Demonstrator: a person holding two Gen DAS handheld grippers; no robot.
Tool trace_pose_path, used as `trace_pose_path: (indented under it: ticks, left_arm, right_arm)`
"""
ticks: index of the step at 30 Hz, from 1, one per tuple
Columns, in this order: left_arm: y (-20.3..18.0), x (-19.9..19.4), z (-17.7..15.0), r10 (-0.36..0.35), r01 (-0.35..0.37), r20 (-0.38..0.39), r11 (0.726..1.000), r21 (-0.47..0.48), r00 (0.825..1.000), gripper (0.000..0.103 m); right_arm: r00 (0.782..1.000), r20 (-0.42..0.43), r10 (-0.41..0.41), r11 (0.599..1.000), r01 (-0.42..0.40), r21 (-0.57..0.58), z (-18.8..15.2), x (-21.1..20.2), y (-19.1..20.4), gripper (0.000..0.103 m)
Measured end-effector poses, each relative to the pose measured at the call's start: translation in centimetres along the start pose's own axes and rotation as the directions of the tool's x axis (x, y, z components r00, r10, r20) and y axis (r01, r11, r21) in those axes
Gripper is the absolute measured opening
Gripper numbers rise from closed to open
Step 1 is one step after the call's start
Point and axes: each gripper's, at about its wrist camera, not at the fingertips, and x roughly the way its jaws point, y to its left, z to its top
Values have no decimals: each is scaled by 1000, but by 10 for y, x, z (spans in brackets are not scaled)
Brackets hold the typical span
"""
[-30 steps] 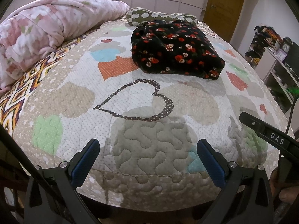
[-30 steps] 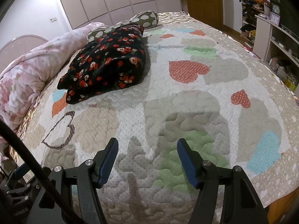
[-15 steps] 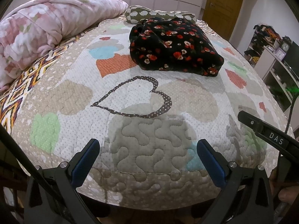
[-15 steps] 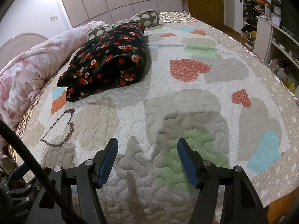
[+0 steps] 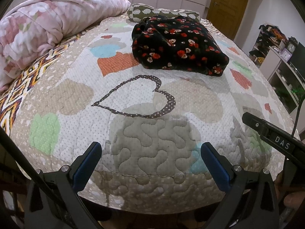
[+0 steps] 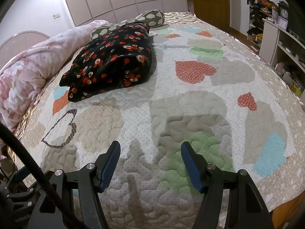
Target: Fold large clothes
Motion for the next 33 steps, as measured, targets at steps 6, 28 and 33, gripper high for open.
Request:
trace_pose_path:
  ticks: [6, 28, 33]
  left_arm:
    - [0, 1, 0, -1, 1, -2, 1000, -1, 1000, 103]
    - [1, 2, -2, 0, 0, -5, 1000, -5, 1000, 103]
    - [0, 1, -1, 2, -2, -5, 1000, -4, 1000, 103]
  right_arm:
    - [1000, -3, -3, 1000, 3, -18, -1, 0, 3, 70]
    - [986, 40, -165, 977, 168, -127, 1, -9, 19, 73]
    - [968, 64, -241, 957, 248, -153, 3, -13, 21, 74]
